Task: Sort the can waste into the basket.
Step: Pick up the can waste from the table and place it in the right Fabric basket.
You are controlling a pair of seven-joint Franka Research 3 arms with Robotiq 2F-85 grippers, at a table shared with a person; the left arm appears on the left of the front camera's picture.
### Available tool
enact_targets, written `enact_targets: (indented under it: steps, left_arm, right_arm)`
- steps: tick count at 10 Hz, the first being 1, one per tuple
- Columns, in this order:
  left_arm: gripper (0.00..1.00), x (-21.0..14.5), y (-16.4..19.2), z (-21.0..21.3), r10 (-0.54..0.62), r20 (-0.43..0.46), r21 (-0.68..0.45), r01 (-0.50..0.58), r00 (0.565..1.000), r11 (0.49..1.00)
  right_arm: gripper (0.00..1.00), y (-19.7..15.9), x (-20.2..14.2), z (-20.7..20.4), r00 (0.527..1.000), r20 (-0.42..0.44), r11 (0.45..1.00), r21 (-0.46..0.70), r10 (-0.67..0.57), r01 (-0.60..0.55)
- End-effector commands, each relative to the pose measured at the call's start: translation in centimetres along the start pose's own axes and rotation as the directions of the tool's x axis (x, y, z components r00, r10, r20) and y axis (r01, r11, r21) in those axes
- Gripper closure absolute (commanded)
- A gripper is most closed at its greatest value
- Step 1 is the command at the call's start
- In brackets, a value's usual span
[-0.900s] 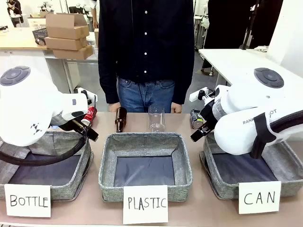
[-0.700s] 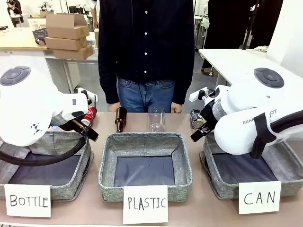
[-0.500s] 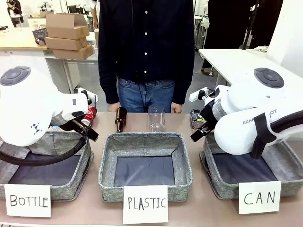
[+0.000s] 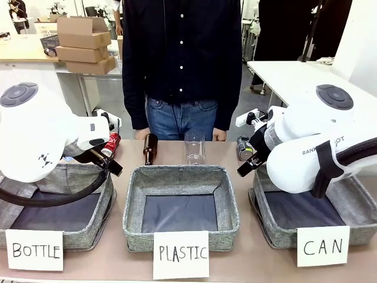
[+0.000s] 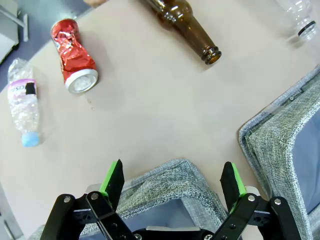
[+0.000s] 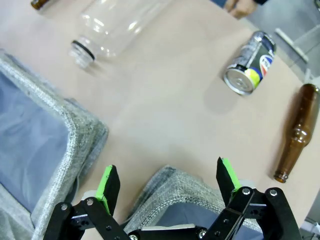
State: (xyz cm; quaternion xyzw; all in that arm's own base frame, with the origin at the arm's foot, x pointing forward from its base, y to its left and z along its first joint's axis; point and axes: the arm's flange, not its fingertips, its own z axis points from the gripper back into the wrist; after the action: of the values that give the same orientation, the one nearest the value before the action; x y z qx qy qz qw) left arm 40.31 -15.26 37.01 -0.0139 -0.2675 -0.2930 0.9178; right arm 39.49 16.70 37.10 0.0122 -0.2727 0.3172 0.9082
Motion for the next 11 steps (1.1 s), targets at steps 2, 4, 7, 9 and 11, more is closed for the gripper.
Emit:
enact_targets:
  steps: [2,4,7,9,11]
  left_arm:
    - [0.0,0.0,0.0,0.0,0.0,0.0,0.0,0.0,1.0,1.0]
    - [0.0,1.6,-3.2,11.6,0.086,0.019,0.045,-0.087,0.996,0.995]
    - [0.0,-7.5,-6.2,23.6,-0.051,0.205,-0.002,0.053,0.977,0.999]
    - [0.0,-10.3,-5.1,20.7,-0.095,0.036,0.065,0.092,0.995,0.994]
    - [0.0,1.2,-6.2,25.9,-0.026,0.158,0.041,0.02,0.987,0.999]
  right_arm:
    - [0.0,0.0,0.0,0.0,1.0,0.0,1.0,0.0,0.0,0.0]
    - [0.0,-0.2,0.4,9.1,0.993,-0.042,0.994,0.027,-0.108,0.109]
    - [0.0,-0.3,-8.5,19.5,0.998,0.039,0.998,0.035,-0.045,0.043]
    - [0.0,0.2,-10.3,18.6,0.99,0.07,0.992,-0.019,-0.122,0.124]
    - [0.0,-2.4,-1.7,23.0,0.993,0.056,0.994,0.02,-0.107,0.106]
